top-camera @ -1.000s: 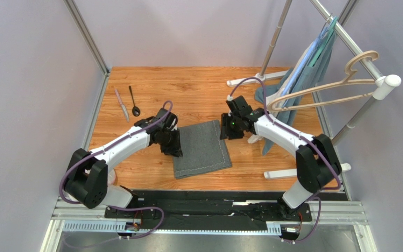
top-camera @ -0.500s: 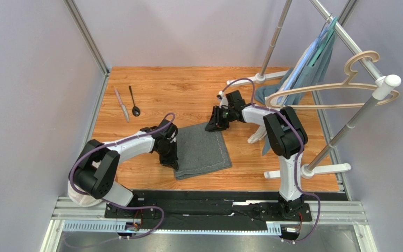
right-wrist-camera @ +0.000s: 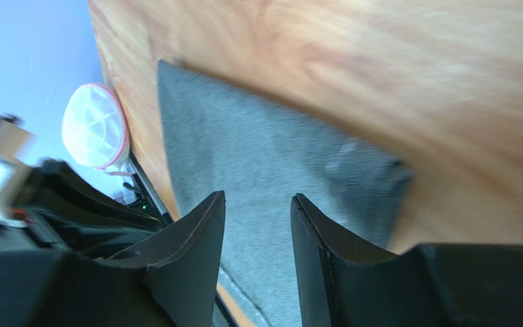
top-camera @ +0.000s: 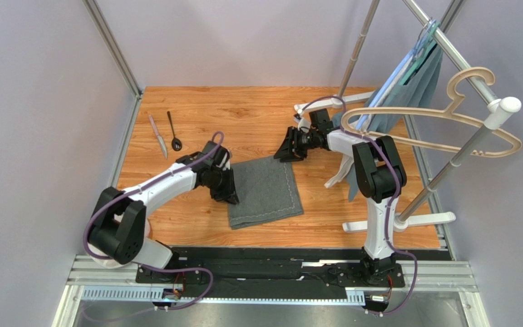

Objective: Fold the napkin into a case and place the utensils inside
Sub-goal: Smooth out the square-folded napkin at the center of the board.

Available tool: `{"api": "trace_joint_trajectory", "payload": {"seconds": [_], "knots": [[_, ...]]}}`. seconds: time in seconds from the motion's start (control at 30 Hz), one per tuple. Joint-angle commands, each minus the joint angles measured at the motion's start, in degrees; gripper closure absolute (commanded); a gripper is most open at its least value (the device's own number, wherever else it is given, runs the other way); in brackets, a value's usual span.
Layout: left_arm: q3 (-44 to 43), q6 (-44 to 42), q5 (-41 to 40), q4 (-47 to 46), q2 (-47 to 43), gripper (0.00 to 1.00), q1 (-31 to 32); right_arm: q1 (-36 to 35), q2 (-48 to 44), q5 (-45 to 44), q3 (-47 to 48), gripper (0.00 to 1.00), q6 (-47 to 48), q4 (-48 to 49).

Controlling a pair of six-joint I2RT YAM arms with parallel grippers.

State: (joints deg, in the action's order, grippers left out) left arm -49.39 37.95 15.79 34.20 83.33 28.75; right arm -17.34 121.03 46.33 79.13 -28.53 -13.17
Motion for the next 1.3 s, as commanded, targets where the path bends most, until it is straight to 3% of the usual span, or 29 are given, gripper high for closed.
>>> {"api": "trace_joint_trajectory", "payload": {"seconds": [0.0,0.2,0.33,0.43,0.57,0.67,0.8,0.97,1.1,1.27], "knots": [[-6.2,-2.1,5.6,-0.9,-2.9,0.78,-5.7,-5.8,-6.0,-1.2,1.6,0.55,-1.3,-2.2],[-11.0,-4.6,9.7,-3.7,8.9,0.85,-14.4,-14.7,-9.1,-2.1,-5.2,0.59,-7.0,3.5],[-14.1,-4.7,11.7,-6.7,16.9,0.86,-15.2,-21.4,-9.6,1.4,-10.0,0.78,-16.9,16.3],[-15.1,-3.2,8.7,-6.5,20.3,0.87,-15.8,-26.5,-5.4,2.8,-7.6,0.85,-19.0,19.5],[-15.9,-2.9,5.5,-4.9,21.6,0.88,-15.9,-29.5,-0.3,2.9,-9.3,0.87,-24.9,27.4],[-16.5,-2.7,4.5,-4.1,23.2,0.88,-16.2,-29.7,1.5,3.6,-15.8,0.88,-27.7,33.6],[-18.1,-2.4,6.5,-4.6,24.7,0.88,-16.2,-30.0,-2.5,0.6,-18.3,0.89,-20.8,24.1],[-17.6,-2.9,6.1,-4.4,19.0,0.86,-16.2,-30.1,-8.7,-1.2,-15.8,0.88,-17.7,17.5],[-17.7,-1.9,4.8,-4.1,16.3,0.84,-16.2,-32.0,-7.5,-1.8,-13.7,0.87,-17.9,17.3],[-20.0,-2.5,2.5,-2.7,22.8,0.85,-16.4,-32.7,-1.7,-2.1,-16.1,0.87,-21.1,22.6]]}}
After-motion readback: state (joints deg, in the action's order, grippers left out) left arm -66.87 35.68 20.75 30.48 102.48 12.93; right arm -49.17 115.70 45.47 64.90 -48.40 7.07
